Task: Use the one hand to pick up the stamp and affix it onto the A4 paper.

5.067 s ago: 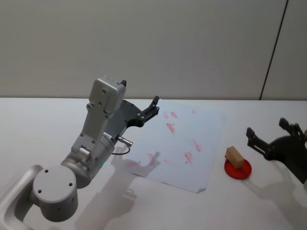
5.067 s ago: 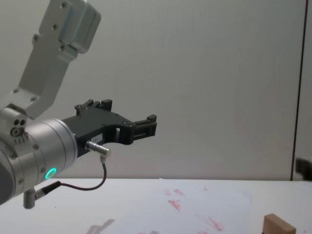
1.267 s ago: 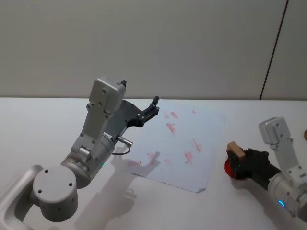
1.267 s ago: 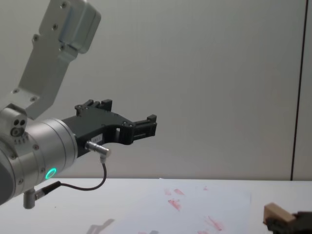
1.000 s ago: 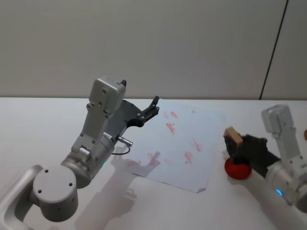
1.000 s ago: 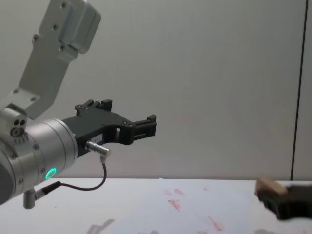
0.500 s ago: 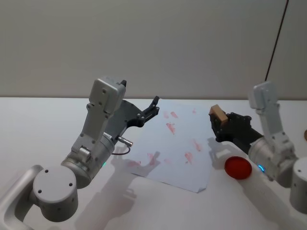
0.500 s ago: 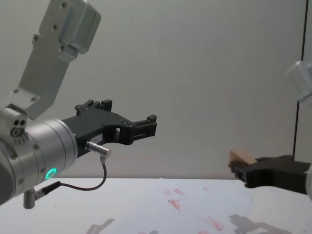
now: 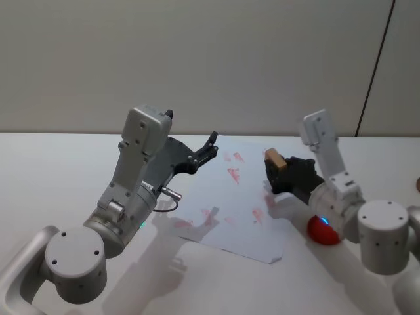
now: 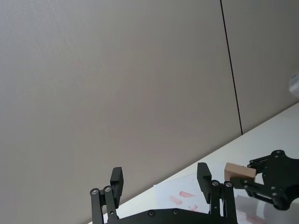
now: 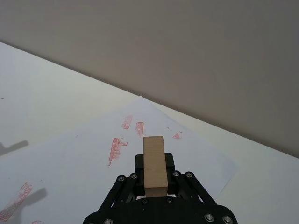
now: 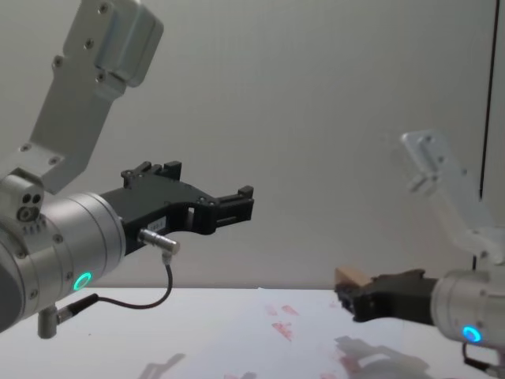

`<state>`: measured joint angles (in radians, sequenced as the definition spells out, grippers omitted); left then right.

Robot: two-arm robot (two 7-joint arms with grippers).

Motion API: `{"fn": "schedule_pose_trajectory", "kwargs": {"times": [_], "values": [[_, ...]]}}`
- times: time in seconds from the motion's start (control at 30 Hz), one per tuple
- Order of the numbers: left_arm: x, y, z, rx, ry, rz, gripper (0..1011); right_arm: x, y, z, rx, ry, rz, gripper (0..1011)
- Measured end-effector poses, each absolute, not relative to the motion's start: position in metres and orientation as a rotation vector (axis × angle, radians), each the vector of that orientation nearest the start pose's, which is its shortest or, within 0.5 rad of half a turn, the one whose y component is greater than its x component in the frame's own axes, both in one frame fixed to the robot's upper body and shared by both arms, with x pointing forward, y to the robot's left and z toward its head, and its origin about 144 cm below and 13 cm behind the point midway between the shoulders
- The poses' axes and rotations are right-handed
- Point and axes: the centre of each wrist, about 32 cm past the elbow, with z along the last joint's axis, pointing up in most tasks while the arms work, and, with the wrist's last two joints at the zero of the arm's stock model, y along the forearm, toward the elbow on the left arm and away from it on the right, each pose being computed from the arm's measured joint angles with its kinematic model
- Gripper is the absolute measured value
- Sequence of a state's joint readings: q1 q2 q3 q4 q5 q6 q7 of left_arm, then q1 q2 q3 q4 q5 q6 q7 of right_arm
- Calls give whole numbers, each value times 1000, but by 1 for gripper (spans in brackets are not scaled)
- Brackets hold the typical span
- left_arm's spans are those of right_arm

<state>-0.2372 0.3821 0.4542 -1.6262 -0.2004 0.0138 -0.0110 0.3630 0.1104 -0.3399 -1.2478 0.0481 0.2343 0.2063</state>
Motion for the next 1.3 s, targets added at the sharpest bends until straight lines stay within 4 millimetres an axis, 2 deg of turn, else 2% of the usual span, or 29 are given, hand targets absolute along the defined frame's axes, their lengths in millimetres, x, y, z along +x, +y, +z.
{"fn": "schedule_pose_trajectory", "kwargs": {"times": [0.4, 1.3], "values": [[492, 198, 1204, 61, -268, 1124, 1003, 556, -152, 1150, -372, 98, -1110, 221], [492, 198, 1204, 61, -268, 1124, 1003, 549, -149, 1133, -436, 156, -1197, 221]]}}
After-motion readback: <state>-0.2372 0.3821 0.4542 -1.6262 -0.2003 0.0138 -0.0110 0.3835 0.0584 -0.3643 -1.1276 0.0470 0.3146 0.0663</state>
